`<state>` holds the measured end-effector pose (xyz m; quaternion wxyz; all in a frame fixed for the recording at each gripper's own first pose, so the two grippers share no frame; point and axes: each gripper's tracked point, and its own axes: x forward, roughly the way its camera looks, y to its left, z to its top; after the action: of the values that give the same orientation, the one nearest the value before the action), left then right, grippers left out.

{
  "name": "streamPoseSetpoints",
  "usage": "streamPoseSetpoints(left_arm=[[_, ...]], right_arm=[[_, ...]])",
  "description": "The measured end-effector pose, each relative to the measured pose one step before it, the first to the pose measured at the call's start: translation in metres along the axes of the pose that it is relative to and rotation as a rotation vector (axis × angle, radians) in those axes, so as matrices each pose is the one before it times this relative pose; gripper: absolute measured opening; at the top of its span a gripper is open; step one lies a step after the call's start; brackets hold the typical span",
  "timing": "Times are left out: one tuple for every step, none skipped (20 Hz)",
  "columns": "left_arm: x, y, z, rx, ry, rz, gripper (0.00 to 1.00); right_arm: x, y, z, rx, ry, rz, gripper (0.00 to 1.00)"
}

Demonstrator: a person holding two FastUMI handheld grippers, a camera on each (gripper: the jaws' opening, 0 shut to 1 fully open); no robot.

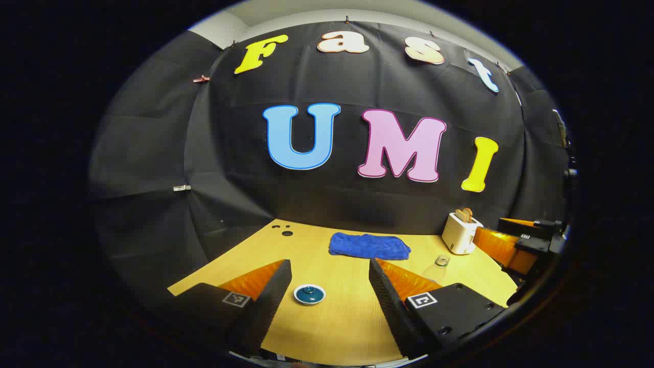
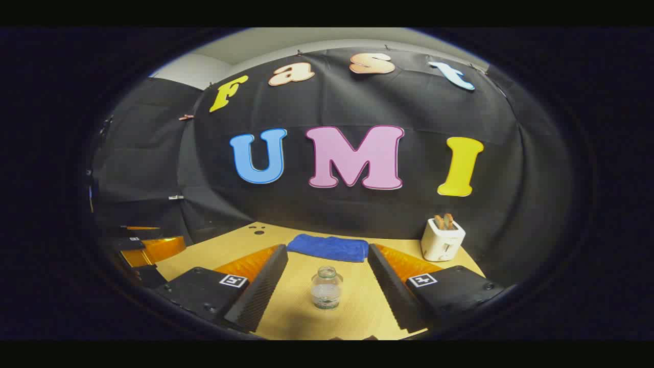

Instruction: Open the teacup lid with one hand, grasp the water bottle and pour water into the teacup with the other hand; after pouring, place the water bottle on the coaster and then close the teacup lid.

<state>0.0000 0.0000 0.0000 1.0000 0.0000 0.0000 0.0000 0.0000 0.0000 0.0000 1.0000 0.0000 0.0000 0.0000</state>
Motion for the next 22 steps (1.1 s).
streamPoseSetpoints(left_arm=[[0.0031,0.00234,0.00118,-0.00969,0.00086,0.01705,0.95],[0.00324,-0.00037,0.00033,-0.01154,-0.0074,0.01029,0.95],[0.00473,-0.00063,-0.00382,-0.0071,0.00615,0.00971,0.95],[0.00344,0.00198,-0.00715,-0.00504,0.02549,0.01053,0.95],[0.00267,0.00042,-0.00351,-0.00553,0.01199,-0.00638,0.98],[0.00331,-0.00126,-0.00054,-0.00066,0.00464,-0.01516,0.96],[0.004,0.0004,-0.00136,0.01208,0.01111,-0.00927,0.96],[0.00546,0.00322,-0.00511,0.02113,0.01433,-0.00591,0.95],[0.00651,0.00231,-0.00006,0.01968,0.0046,-0.01157,0.95],[0.00618,0.00144,0.00196,0.01381,0.00001,-0.0174,0.96],[0.00657,0.00122,-0.00053,0.01201,-0.0032,-0.01935,0.96],[0.00655,0.0027,-0.00024,0.01081,0.00048,-0.01523,0.96],[0.0064,0.0036,-0.00116,0.00671,0.00279,-0.01244,0.96],[0.00683,0.00415,-0.00319,0.00064,0.00382,-0.00621,0.96],[0.00561,0.00431,-0.00367,-0.00561,0.00698,-0.00499,0.96],[0.00415,0.00288,-0.00303,-0.0069,0.00836,-0.00674,0.96],[0.00508,0.00299,-0.00447,-0.00373,0.00779,-0.00299,0.96],[0.004,0.00283,-0.00268,-0.00066,0.00897,-0.00441,0.96],[0.00314,0.00189,-0.00427,0.00167,0.00869,-0.00736,0.96],[0.00236,0.00094,-0.0019,0.00466,0.00591,-0.0062,0.96],[0.0028,0.00097,-0.0025,0.00822,0.00805,-0.00517,0.95],[0.00325,0.00159,-0.00294,0.00912,0.00463,-0.00744,0.96]], right_arm=[[0.00271,-0.0027,-0.00282,-0.00135,-0.00055,0.01049,0.98],[0.00213,-0.00354,-0.00318,-0.00571,-0.00881,0.00934,0.98],[0.00325,-0.00488,-0.00031,-0.0057,-0.01052,0.00089,0.98],[0.00319,-0.00535,-0.0031,-0.0052,0.00255,-0.00534,0.98],[0.00332,-0.00386,-0.00457,-0.00215,0.0112,-0.00643,0.98],[0.00296,-0.00328,-0.00282,0.00486,0.01126,-0.00624,0.98],[0.00173,0.00066,-0.00248,0.00933,0.01119,-0.00683,0.98],[0.00173,-0.00083,-0.00175,0.00907,0.00894,-0.01045,0.98],[0.00096,-0.00184,-0.00148,0.00519,0.00759,-0.01461,0.98],[0.00149,-0.00167,-0.00245,0.00084,0.00566,-0.01332,0.98],[0.00057,-0.00043,-0.00196,0.00166,0.00413,-0.01272,0.98],[0.00061,0.00012,-0.00286,0.0025,0.00779,-0.0116,0.98],[-0.00142,-0.00034,-0.00345,0.00466,0.00654,-0.01171,0.98],[-0.00087,-0.00023,-0.00117,0.00469,0.00267,-0.01178,0.98],[-0.00117,0.00108,-0.00265,0.00315,0.00544,-0.00902,0.98],[-0.00083,0.00063,-0.0015,-0.0017,0.00422,-0.0076,0.98],[-0.00084,0.00033,-0.00183,-0.00418,0.00436,-0.00768,0.98],[0.00013,0.00124,-0.00164,-0.00155,0.00592,-0.0035,0.98],[-0.0014,0.0012,-0.00186,0.003,0.00473,-0.00416,0.98],[-0.00079,0.00063,-0.00095,0.00323,0.00053,-0.0021,0.98],[-0.00069,0.00148,-0.00175,0.00208,0.00243,-0.00447,0.98],[0.00021,0.00114,-0.00309,-0.00023,0.00654,-0.00351,0.98]])
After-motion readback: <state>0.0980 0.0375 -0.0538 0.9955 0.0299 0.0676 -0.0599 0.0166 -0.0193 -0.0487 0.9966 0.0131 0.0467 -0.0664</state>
